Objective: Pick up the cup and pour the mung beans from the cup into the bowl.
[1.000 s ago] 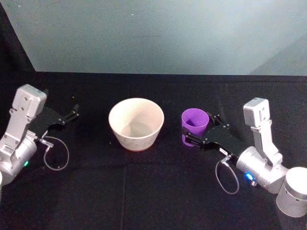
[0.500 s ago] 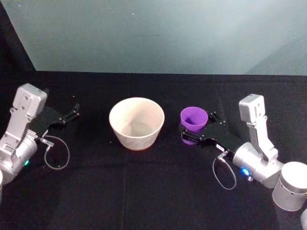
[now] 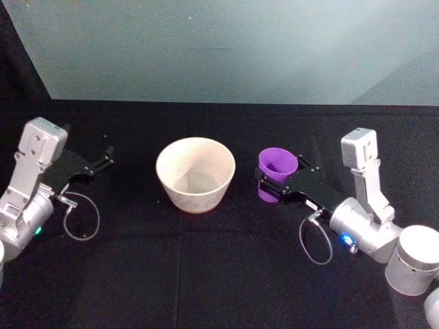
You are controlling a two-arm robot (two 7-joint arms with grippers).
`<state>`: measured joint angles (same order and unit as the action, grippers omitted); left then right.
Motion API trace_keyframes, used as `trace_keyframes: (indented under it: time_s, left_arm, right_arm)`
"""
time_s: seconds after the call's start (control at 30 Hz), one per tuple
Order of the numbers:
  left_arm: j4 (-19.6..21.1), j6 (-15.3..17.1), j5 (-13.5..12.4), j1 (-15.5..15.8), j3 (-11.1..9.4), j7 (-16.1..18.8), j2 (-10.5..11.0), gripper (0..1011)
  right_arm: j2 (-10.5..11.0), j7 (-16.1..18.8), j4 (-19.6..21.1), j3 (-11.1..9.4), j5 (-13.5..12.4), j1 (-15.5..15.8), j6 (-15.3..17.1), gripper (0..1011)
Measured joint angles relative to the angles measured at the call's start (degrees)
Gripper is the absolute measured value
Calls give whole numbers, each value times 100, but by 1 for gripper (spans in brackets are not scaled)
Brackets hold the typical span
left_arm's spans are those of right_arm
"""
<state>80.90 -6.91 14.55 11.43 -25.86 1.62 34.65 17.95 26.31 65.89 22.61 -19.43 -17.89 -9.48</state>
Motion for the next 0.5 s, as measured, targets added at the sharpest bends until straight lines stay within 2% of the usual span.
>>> trace_keyframes:
  time_s: [0.2,0.5]
  left_arm:
    - [0,0,0,-1,0,0,0,1000]
    - [0,0,0,0,0,0,0,1000]
  right_arm:
    - [-27,-15,193,-62,68,98,81,754]
    - [116,-439,1178,-173,481,267,395,734]
